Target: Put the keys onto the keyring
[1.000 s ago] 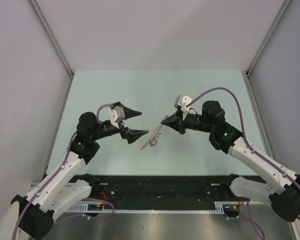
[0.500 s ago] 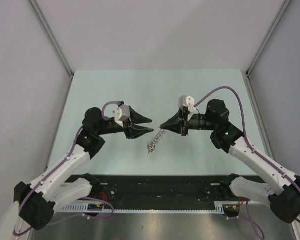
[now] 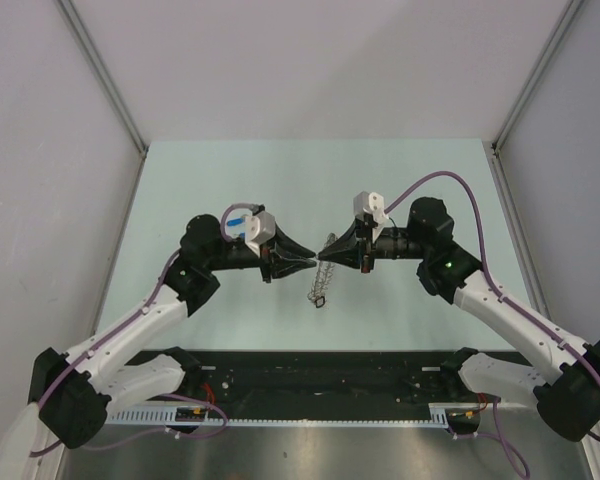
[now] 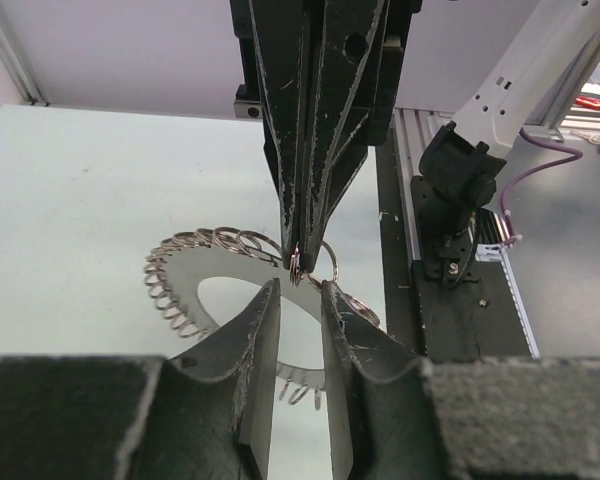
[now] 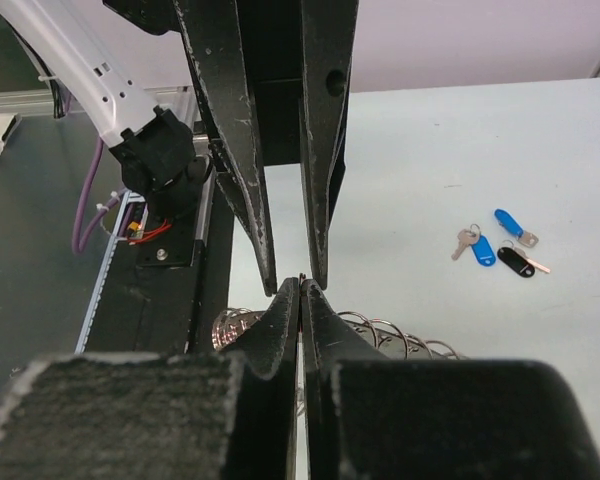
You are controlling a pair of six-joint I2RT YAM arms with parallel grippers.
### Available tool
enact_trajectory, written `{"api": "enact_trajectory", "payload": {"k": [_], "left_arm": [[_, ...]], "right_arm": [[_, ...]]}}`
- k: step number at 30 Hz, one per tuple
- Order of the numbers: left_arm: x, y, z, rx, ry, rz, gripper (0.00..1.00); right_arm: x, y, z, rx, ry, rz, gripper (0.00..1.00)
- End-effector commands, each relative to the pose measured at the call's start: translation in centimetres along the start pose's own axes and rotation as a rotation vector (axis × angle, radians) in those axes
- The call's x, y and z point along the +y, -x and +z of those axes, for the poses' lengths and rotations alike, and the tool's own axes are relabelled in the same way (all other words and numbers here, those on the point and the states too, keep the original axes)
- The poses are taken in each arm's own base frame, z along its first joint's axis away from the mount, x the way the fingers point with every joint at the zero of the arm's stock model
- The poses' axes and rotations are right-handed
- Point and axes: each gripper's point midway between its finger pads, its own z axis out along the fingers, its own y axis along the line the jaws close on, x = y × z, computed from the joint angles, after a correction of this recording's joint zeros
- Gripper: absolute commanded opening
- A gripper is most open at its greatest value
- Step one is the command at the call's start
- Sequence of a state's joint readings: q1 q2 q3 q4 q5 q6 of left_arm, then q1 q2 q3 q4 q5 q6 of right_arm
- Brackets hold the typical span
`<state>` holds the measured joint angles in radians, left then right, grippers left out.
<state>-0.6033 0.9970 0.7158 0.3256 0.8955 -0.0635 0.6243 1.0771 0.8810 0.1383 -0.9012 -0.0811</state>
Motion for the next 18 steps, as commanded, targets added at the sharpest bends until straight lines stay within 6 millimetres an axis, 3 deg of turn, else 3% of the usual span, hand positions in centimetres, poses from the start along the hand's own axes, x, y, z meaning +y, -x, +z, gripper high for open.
{"api": "enact_trajectory", "payload": {"k": [1,18], "left_arm": [[0.1,1.7,0.5,-0.014,-0.001,0.018,0.27],[0.3,1.2,0.9,0.005,0.008,-0.007,0.09]], "right_arm": [[0.2,1.9,0.2,-0.056,0.024,-0.064,0.0],[0.4,0.4,0.9,-0.01,0.031,-0.067,0.0]]}}
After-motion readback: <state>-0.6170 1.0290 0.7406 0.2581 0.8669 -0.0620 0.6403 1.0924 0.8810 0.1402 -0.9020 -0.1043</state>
